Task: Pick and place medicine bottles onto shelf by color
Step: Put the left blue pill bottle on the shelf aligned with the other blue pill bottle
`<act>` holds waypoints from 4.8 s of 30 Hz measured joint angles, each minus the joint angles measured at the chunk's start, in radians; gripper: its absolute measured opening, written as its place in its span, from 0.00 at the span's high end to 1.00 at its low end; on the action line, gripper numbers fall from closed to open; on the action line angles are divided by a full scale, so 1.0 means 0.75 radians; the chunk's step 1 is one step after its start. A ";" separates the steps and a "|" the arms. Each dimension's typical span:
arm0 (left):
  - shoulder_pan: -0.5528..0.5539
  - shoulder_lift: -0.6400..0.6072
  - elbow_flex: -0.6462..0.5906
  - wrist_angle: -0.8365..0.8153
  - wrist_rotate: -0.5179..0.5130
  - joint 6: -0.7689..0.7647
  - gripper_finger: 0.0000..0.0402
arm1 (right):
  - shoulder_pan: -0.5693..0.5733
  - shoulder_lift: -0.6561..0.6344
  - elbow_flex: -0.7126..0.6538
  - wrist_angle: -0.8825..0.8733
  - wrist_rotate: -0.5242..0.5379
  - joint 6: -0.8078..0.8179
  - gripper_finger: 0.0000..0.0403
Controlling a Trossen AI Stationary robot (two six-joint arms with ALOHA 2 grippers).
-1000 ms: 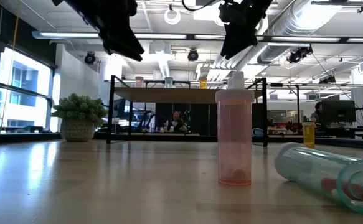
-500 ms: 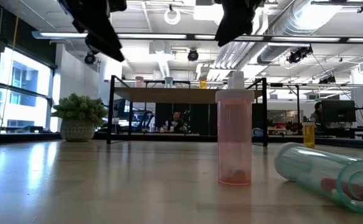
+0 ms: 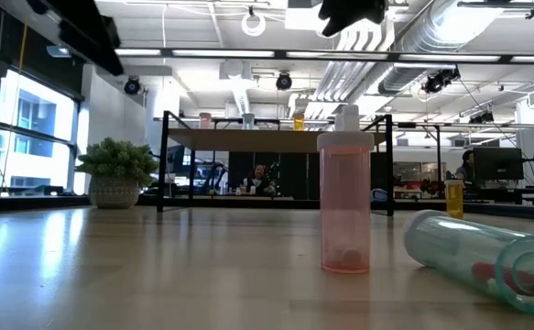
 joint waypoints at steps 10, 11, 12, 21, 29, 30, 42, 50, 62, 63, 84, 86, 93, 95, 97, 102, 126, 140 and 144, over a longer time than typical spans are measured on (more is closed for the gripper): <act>-0.334 0.025 0.001 -0.005 -0.166 -0.685 0.45 | 0.146 0.000 0.000 -0.009 0.028 0.178 0.59; -0.361 0.034 0.001 -0.002 -0.179 -0.743 0.45 | 0.155 0.000 0.000 -0.010 0.028 0.186 0.59; -0.387 0.043 0.001 0.002 -0.182 -0.803 0.45 | 0.165 0.000 0.000 -0.010 0.028 0.192 0.59; -0.548 0.194 0.001 0.034 -0.197 -1.226 0.45 | 0.209 0.002 0.000 -0.019 0.028 0.218 0.59; -0.646 0.350 0.001 0.172 -0.192 -1.494 0.45 | 0.226 0.004 0.001 -0.025 0.028 0.218 0.59; -0.657 0.368 0.001 0.191 -0.191 -1.515 0.45 | 0.226 0.004 0.001 -0.028 0.028 0.218 0.59; -0.728 0.540 0.001 0.229 -0.078 -1.775 0.45 | 0.225 0.031 0.002 -0.046 0.028 0.219 0.59; -0.723 0.568 0.001 0.130 -0.089 -1.894 0.45 | 0.225 0.073 0.002 -0.051 0.027 0.218 0.59; -0.704 0.666 0.001 0.096 -0.081 -2.029 0.45 | 0.221 0.096 0.001 -0.056 0.023 0.210 0.59; -0.703 0.677 0.001 0.104 -0.084 -2.041 0.45 | 0.221 0.096 0.001 -0.056 0.023 0.210 0.59; -0.695 0.743 0.004 0.078 0.066 -2.016 0.50 | 0.221 0.096 0.000 -0.056 0.089 0.176 0.59; -0.694 0.743 0.004 0.071 0.075 -2.005 0.55 | 0.221 0.096 0.000 -0.056 0.090 0.173 0.59; -0.694 0.744 0.002 0.058 0.095 -1.955 0.72 | 0.221 0.096 0.000 -0.056 0.089 0.173 0.59; -0.694 0.744 0.002 0.057 0.093 -1.940 0.76 | 0.221 0.096 0.000 -0.055 0.089 0.173 0.59; -0.694 0.744 0.001 0.059 0.083 -1.917 0.78 | 0.221 0.096 0.000 -0.046 0.089 0.173 0.59; -0.692 0.741 -0.001 0.068 0.011 -1.892 0.78 | 0.207 0.095 0.000 0.006 0.089 0.151 0.59; -0.109 0.262 -0.001 0.221 -0.410 -0.566 0.76 | -0.020 0.093 0.000 0.312 -0.166 -0.273 0.59; 0.332 0.024 0.002 0.607 -0.050 0.366 0.76 | -0.088 0.092 0.163 0.348 -0.173 -0.509 0.59; 0.437 0.018 0.000 0.649 0.064 0.527 0.76 | -0.108 0.093 0.221 0.344 -0.174 -0.600 0.59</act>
